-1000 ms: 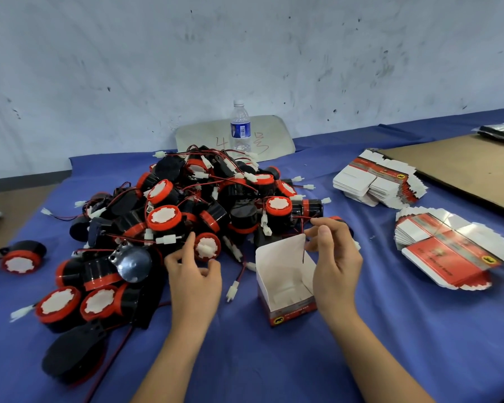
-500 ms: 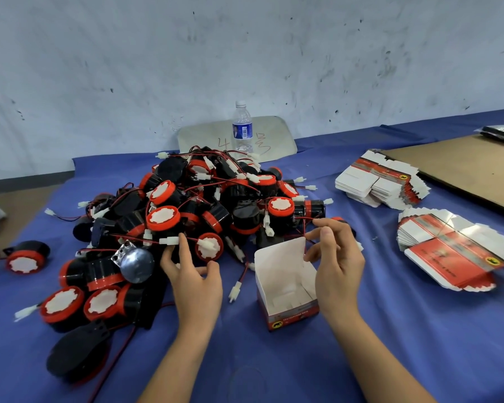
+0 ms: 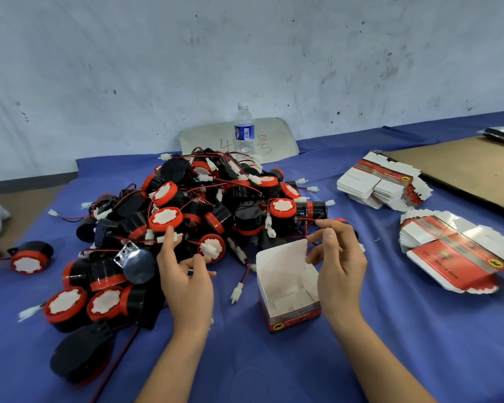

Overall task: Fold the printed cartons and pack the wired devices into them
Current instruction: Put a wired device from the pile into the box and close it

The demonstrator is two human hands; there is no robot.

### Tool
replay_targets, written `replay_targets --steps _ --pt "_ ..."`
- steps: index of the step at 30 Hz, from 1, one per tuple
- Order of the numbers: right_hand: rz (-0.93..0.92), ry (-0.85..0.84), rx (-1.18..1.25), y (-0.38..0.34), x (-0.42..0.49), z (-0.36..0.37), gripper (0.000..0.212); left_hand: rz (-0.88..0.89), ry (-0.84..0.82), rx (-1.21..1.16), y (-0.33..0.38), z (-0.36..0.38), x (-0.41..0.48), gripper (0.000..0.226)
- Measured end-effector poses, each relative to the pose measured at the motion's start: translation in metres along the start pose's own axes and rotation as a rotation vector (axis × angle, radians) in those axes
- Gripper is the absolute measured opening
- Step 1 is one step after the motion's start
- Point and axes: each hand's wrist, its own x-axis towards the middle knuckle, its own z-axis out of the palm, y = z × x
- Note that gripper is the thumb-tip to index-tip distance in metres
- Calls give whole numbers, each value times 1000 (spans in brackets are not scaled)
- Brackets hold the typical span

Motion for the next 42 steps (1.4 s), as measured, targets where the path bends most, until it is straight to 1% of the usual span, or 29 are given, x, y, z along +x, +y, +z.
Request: replay_targets --steps 2,5,10,13,16,17,18,20,23,25,26,29,33,35,37,39,40,41,42 --pt "5 2 -1 0 0 0 27 9 14 14 -2 -1 1 59" --pt "2 -1 -13 1 0 0 26 77 40 48 -1 -1 1 50" --pt "7 -6 -18 1 -1 1 25 161 125 -13 3 -4 4 34" --pt "-5 -4 -26 1 0 1 25 215 167 -11 5 -6 5 20" --pt "-25 -6 -64 3 -1 1 25 281 168 -5 9 -10 6 5" --pt "-46 -6 -91 4 -1 1 23 320 152 -1 12 -10 4 7" --pt "-87 -8 -124 4 -2 2 19 375 124 14 14 -9 2 14" --pt "-235 -29 -209 3 -3 2 14 517 49 77 22 -4 -8 24" --pt "-541 -112 -358 4 -6 1 22 744 -158 118 30 6 -28 33" --pt "-693 -177 -430 5 -9 2 27 825 -256 139 32 10 -38 34" --pt "-743 -215 -458 5 -10 2 28 828 -283 135 32 11 -41 35" --pt "-826 -340 -534 5 -13 5 29 741 -359 74 37 13 -50 43" --pt "-812 -474 -591 4 -14 5 38 761 -363 131 35 14 -50 39" --pt "-814 -505 -607 5 -15 6 41 742 -377 122 30 14 -48 45" --pt "-804 -513 -597 5 -18 9 39 737 -358 132 25 13 -44 41" --pt "-770 -499 -577 5 -21 11 35 707 -296 221 23 10 -36 31" --pt "-754 -483 -568 5 -21 11 34 650 -253 314 22 8 -29 25" --pt "-739 -465 -555 5 -21 11 33 549 -233 421 22 5 -21 18" --pt "-725 -447 -540 6 -21 11 31 425 -268 549 22 1 -13 11"
